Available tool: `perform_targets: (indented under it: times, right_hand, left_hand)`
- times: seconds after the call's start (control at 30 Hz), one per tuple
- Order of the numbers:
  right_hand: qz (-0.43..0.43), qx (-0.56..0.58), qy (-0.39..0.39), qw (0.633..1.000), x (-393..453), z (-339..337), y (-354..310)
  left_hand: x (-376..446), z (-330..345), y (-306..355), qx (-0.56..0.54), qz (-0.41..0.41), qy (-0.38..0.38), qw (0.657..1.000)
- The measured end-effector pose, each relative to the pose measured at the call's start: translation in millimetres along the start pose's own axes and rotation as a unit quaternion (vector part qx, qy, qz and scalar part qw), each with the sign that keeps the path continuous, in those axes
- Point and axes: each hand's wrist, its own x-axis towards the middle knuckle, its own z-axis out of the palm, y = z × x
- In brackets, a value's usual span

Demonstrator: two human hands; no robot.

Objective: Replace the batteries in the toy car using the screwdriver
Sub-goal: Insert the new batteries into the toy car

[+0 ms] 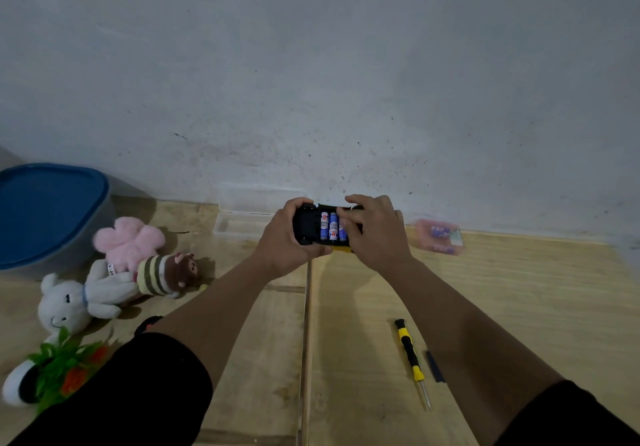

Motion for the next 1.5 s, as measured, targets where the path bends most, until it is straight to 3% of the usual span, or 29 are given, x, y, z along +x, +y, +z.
perform_targets:
  times: [0.13,0.3,0.37,0.43,0.53,0.63,0.77,0.97,1.3,1.4,1.5]
  right_hand:
    - [-0.006,-0.034,-0.024,0.999,-10,4,-3]
    - [0.031,0.028,-0.004,0.999,-4,-13,5]
    - [0.064,0.114,-0.050,0.990,-5,-25,8]
    - [0.118,0.255,-0.143,0.949,-8,-36,9]
    - [0.187,0.305,-0.214,0.909,-16,-43,11]
    - [0.248,0.360,-0.219,0.872,-31,-42,16]
    - [0.292,0.485,-0.149,0.811,-59,-36,22]
    - [0.271,0.493,-0.090,0.822,-88,-42,25]
    - [0.216,0.473,-0.149,0.841,-116,-56,47]
    - [0.221,0.468,-0.157,0.841,-120,-56,63]
    - [0.219,0.471,-0.167,0.838,-127,-57,82]
  left_hand:
    - [-1,-3,2,-0.029,-0.007,-0.005,1.000]
    - [-2,-15,5,0.003,0.022,-0.095,0.995]
    - [-3,-19,11,-0.016,0.028,-0.134,0.990]
    - [-4,-20,17,-0.025,0.034,-0.166,0.985]
    - [-7,-21,25,-0.030,0.034,-0.212,0.976]
    - [-12,-18,29,-0.065,0.018,-0.223,0.972]
    - [-20,-5,35,-0.119,-0.042,-0.249,0.960]
    - [-32,29,54,-0.142,-0.062,-0.275,0.949]
    - [-47,85,70,0.016,0.036,-0.192,0.981]
    - [-50,100,74,0.046,0.000,-0.194,0.980]
    - [-58,115,78,-0.014,-0.092,-0.232,0.968]
